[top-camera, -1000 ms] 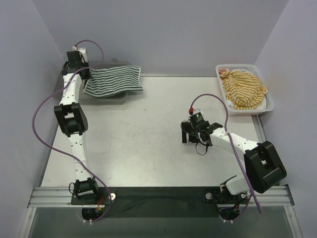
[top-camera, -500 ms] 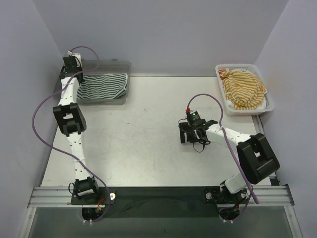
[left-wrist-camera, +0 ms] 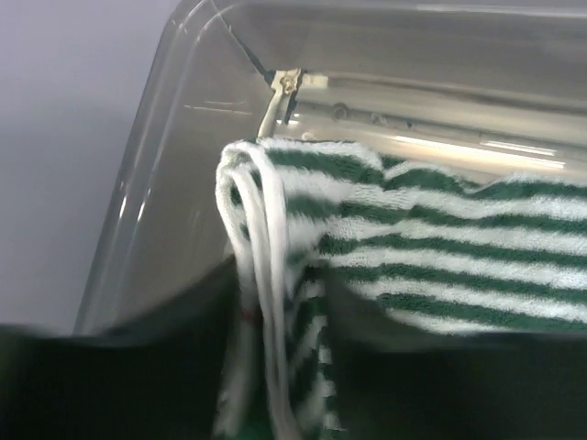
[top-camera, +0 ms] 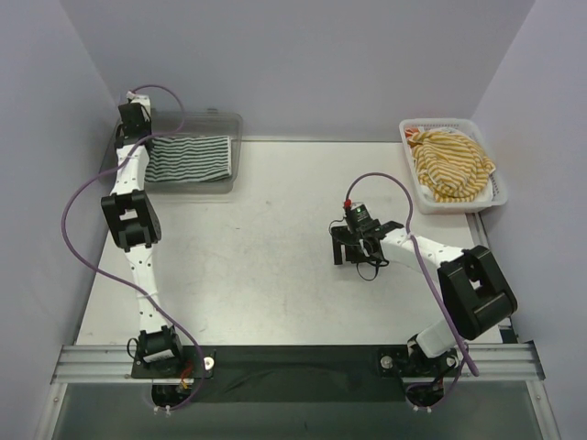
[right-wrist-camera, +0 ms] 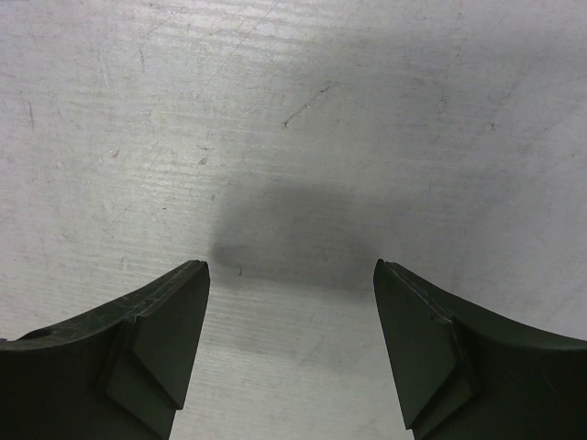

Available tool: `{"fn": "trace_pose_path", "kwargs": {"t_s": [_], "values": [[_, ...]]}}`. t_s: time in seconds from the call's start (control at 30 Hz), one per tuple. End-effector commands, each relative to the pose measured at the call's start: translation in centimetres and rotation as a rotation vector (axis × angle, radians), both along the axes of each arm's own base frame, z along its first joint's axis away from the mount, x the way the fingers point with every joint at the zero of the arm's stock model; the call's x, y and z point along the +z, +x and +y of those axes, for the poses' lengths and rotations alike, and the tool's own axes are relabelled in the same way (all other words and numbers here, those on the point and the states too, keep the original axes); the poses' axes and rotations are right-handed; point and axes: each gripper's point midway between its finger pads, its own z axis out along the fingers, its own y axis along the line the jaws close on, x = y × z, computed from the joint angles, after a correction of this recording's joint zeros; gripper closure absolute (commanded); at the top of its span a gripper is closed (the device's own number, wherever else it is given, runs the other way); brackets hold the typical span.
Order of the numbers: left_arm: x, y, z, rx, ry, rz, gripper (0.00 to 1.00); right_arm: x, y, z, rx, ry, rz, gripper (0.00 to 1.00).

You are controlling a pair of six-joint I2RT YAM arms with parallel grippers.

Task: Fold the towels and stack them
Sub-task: Neatly place the folded towel into the bin

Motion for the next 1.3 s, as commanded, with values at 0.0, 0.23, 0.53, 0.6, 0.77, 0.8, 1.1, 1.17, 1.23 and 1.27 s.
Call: {"fn": "trace_pose_path", "kwargs": {"t_s": [0.0, 0.23, 0.53, 0.6, 0.77, 0.8, 1.1, 1.17, 1.23, 1.27], "values": [[3.8, 1.8, 0.8, 0.003, 0.043, -0.14, 0.46, 0.4, 0.2, 0.1, 0.003, -0.004, 0.01, 0.27], [9.4, 1.0, 1.1, 0.079, 0.018, -0.26, 0.03, 0.8, 0.2, 0.1, 0.002, 0.007, -0.007, 0.27], [18.3, -1.2, -3.9, 0.036, -0.109, -0.381, 0.02, 1.8, -0.1, 0.0, -0.014, 0.051, -0.075, 0.27], [17.7, -1.2, -7.7, -0.02, -0.155, -0.351, 0.02, 1.9, -0.1, 0.0, -0.015, 0.061, -0.085, 0.27], [13.3, -1.9, -18.2, -0.181, -0.217, -0.218, 0.11, 2.6, -0.4, -0.3, -0.015, 0.074, -0.122, 0.27], [12.3, -2.1, -19.3, -0.195, -0.223, -0.191, 0.14, 2.6, -0.5, -0.4, -0.015, 0.074, -0.122, 0.27], [3.0, -3.7, -24.9, -0.248, -0.238, 0.017, 0.49, 3.3, -1.3, -0.7, -0.02, 0.1, -0.151, 0.27], [1.3, -4.1, -25.1, -0.244, -0.239, 0.05, 0.56, 3.5, -1.4, -0.8, -0.022, 0.104, -0.159, 0.27], [-0.2, -4.4, -25.1, -0.237, -0.242, 0.079, 0.59, 3.5, -1.6, -0.9, -0.026, 0.107, -0.16, 0.27], [-0.6, -4.5, -25.1, -0.237, -0.244, 0.088, 0.61, 3.5, -1.7, -0.9, -0.026, 0.107, -0.159, 0.27]]}}
